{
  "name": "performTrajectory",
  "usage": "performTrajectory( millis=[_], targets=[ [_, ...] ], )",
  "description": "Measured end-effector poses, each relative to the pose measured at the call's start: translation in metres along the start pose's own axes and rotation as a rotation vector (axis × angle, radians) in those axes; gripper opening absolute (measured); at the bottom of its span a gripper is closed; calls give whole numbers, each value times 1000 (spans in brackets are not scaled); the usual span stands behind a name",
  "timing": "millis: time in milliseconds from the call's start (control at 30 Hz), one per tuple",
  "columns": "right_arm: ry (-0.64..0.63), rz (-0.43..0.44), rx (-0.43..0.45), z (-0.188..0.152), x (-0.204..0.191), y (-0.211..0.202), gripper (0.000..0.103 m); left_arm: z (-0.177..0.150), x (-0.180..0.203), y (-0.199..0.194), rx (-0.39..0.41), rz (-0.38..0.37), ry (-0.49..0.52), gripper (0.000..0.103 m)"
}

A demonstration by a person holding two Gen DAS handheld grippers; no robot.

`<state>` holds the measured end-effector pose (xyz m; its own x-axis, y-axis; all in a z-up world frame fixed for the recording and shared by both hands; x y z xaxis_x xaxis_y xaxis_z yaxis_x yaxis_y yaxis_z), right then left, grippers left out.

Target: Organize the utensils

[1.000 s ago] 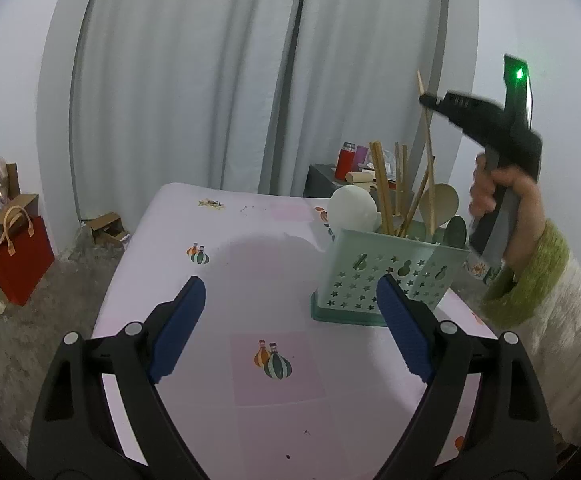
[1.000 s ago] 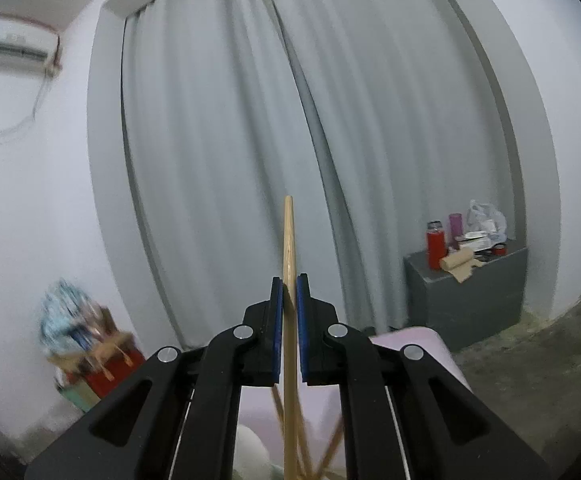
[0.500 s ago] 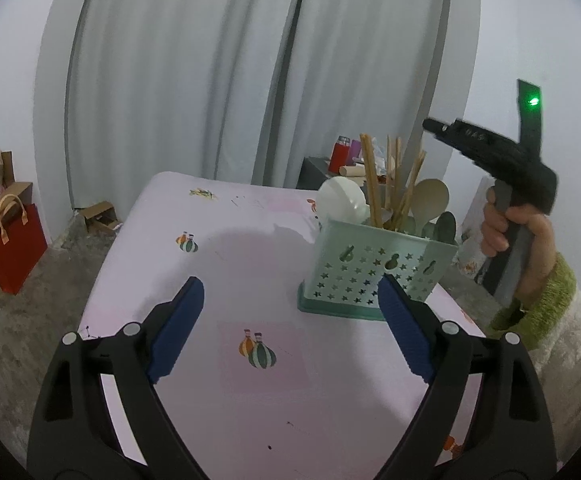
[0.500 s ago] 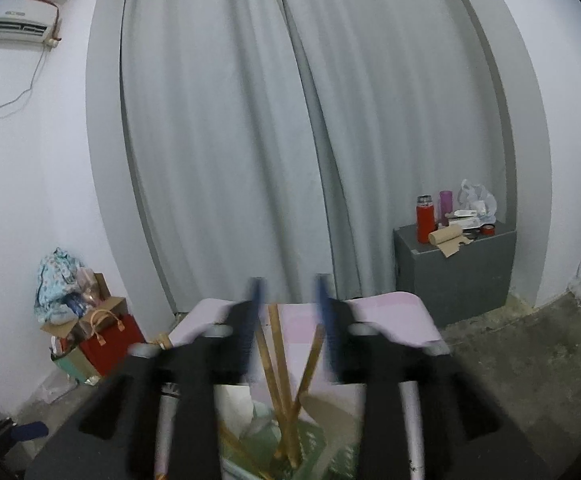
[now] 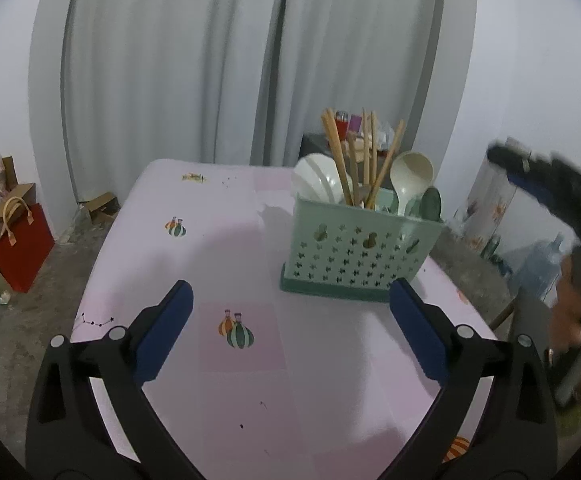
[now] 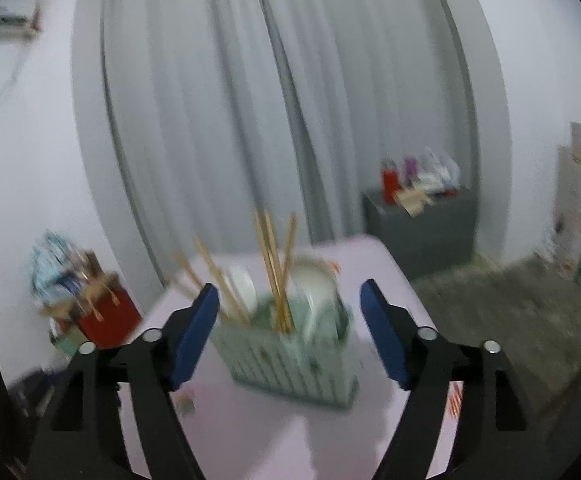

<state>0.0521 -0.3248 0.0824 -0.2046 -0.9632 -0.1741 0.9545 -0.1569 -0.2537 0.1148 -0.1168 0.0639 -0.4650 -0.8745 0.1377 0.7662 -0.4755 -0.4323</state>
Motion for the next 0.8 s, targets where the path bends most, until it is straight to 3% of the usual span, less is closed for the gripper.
performTrajectory(
  millis=[133,367,633,800],
  targets=[
    [-38,-109,-115,-37,-8,-4,84,-1,12,7,-40,101,25,95],
    [-74,-245,-192,-77,-14,-13,91,-10,32,10,-56,272,124,95],
    [-93,-377,-169,-82,-4,-24,97,-15,45,6,-71,342,188,95],
    [-107,-417,-155,-78,-3,-25,97,-12,40,3,-72,349,132,95]
  ],
)
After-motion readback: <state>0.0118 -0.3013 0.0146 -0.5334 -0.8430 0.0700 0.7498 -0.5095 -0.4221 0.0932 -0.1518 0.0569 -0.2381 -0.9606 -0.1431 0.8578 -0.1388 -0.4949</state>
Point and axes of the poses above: each gripper's, at about its wrist camera, not at the fingertips, and y roughly the way its jaws point, x to its right, z to its top, the point moved 1 cm from there along y, roughly the way its jaws point, and after that the axes turned 7 degrees about x, right-handed, at the moved point
